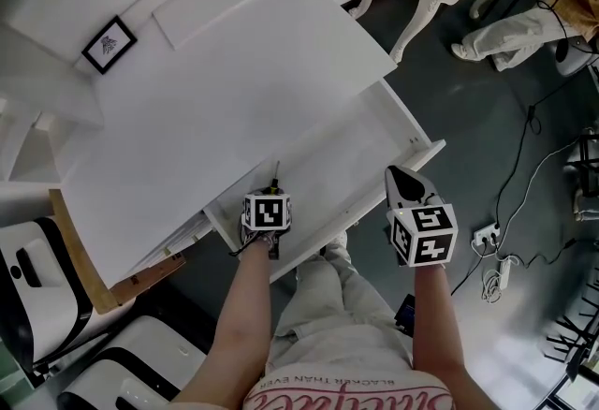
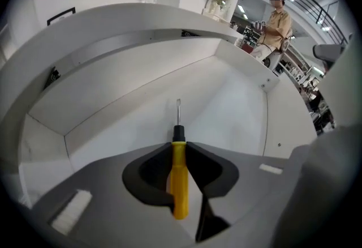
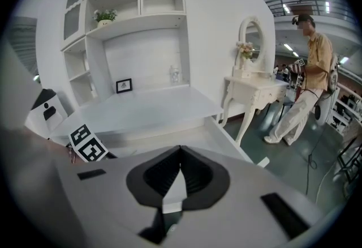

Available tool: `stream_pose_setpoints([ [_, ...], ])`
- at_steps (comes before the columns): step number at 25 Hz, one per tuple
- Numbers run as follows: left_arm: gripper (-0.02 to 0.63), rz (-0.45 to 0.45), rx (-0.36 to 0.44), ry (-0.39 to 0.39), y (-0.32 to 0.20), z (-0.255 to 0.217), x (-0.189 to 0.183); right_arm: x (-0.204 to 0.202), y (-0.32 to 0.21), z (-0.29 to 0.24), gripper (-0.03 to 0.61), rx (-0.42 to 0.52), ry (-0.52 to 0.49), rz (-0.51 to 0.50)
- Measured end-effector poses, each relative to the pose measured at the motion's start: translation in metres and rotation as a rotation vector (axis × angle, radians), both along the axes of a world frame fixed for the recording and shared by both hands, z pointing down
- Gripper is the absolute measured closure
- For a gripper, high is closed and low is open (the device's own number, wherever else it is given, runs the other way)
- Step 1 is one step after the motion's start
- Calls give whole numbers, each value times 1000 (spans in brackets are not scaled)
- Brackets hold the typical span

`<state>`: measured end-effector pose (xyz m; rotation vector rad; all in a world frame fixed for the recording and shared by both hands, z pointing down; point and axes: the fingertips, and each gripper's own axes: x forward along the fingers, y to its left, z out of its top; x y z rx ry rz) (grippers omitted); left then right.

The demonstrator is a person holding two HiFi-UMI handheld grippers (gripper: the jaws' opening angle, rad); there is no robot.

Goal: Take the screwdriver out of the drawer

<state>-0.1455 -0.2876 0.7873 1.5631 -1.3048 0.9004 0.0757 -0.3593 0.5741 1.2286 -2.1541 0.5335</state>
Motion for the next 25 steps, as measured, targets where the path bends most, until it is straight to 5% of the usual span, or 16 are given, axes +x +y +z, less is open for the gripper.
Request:
stream_pose_setpoints([
  [25, 530, 65, 176, 8, -2, -102, 17, 5, -11, -88, 571, 170, -90, -10],
])
